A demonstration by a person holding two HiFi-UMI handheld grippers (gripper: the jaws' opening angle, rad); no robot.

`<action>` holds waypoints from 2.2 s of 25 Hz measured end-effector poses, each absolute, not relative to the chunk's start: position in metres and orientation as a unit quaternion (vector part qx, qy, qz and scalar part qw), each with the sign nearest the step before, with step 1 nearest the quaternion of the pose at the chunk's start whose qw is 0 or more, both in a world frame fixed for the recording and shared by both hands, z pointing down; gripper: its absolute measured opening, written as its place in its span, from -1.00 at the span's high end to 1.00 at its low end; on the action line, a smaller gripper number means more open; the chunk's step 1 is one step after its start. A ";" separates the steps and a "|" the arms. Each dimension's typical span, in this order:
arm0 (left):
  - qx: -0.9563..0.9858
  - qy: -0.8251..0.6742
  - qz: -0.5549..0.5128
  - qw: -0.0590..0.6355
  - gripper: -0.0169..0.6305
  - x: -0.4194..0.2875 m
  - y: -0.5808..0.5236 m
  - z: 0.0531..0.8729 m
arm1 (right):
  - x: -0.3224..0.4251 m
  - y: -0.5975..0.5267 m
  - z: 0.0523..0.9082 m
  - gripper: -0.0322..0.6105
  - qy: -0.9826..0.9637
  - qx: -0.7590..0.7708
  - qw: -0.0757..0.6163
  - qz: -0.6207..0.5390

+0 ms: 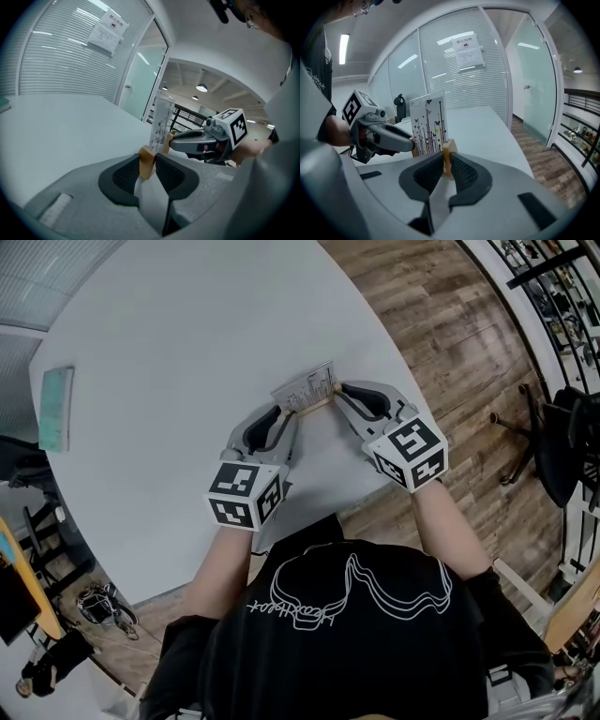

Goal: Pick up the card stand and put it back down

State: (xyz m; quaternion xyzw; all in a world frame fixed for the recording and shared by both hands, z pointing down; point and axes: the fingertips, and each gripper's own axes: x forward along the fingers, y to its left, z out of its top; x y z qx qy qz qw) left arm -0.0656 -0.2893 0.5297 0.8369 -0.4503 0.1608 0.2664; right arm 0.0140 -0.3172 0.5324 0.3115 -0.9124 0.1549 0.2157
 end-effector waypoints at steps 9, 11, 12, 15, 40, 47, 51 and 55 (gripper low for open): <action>0.843 -0.446 0.157 0.257 0.59 -0.058 -0.247 0.502 | 0.022 -0.273 0.504 0.72 -0.912 0.321 0.207 0.149; 0.844 -0.445 0.154 0.256 0.59 -0.057 -0.232 0.492 | 0.024 -0.258 0.495 0.72 -0.913 0.322 0.204 0.147; 0.844 -0.445 0.153 0.256 0.59 -0.056 -0.224 0.488 | 0.025 -0.250 0.492 0.72 -0.913 0.322 0.203 0.146; 0.845 -0.446 0.148 0.254 0.59 -0.055 -0.204 0.475 | 0.026 -0.228 0.478 0.72 -0.914 0.323 0.200 0.140; 0.867 -0.438 0.124 0.203 0.59 -0.016 -0.045 0.394 | 0.067 -0.063 0.398 0.72 -0.920 0.342 0.168 0.094; 0.865 -0.442 0.124 0.202 0.59 -0.018 -0.016 0.394 | 0.065 -0.033 0.400 0.72 -0.922 0.338 0.167 0.095; 0.864 -0.446 0.122 0.200 0.59 -0.020 -0.006 0.393 | 0.063 -0.023 0.398 0.72 -0.923 0.336 0.167 0.091; 0.863 -0.447 0.122 0.199 0.59 -0.021 -0.002 0.392 | 0.062 -0.019 0.396 0.72 -0.923 0.335 0.167 0.088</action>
